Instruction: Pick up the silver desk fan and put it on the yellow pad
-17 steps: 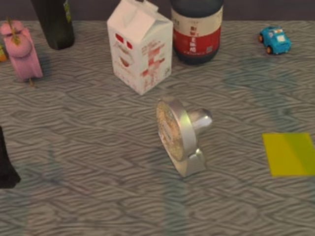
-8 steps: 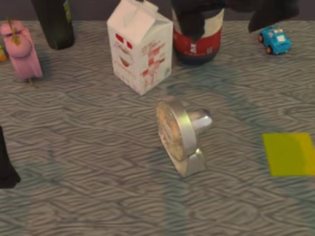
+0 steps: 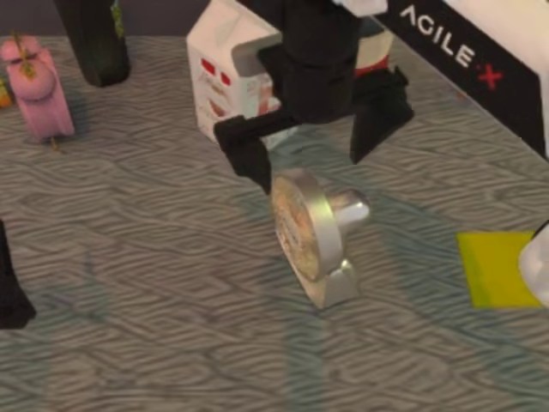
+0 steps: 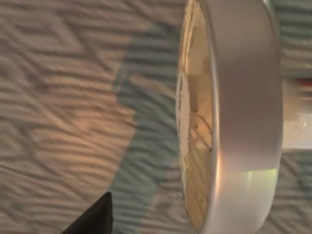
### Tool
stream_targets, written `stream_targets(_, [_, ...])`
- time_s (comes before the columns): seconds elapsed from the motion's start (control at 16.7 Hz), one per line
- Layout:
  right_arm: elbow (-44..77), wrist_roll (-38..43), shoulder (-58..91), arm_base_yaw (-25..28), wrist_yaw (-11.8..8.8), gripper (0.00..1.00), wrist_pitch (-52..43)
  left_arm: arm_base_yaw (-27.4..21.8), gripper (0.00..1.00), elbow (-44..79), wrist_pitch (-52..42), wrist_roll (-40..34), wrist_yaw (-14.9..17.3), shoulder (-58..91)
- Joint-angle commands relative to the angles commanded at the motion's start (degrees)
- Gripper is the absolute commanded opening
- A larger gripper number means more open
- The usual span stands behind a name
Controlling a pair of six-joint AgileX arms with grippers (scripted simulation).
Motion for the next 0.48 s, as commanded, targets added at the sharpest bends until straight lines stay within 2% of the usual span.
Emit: stream_targets(0.48, [-0.79,-0.07,0.25,0.04,-0.14,1.00,0.65,0.00,1.00,0.00,0.00,0.00,0.00,0.00])
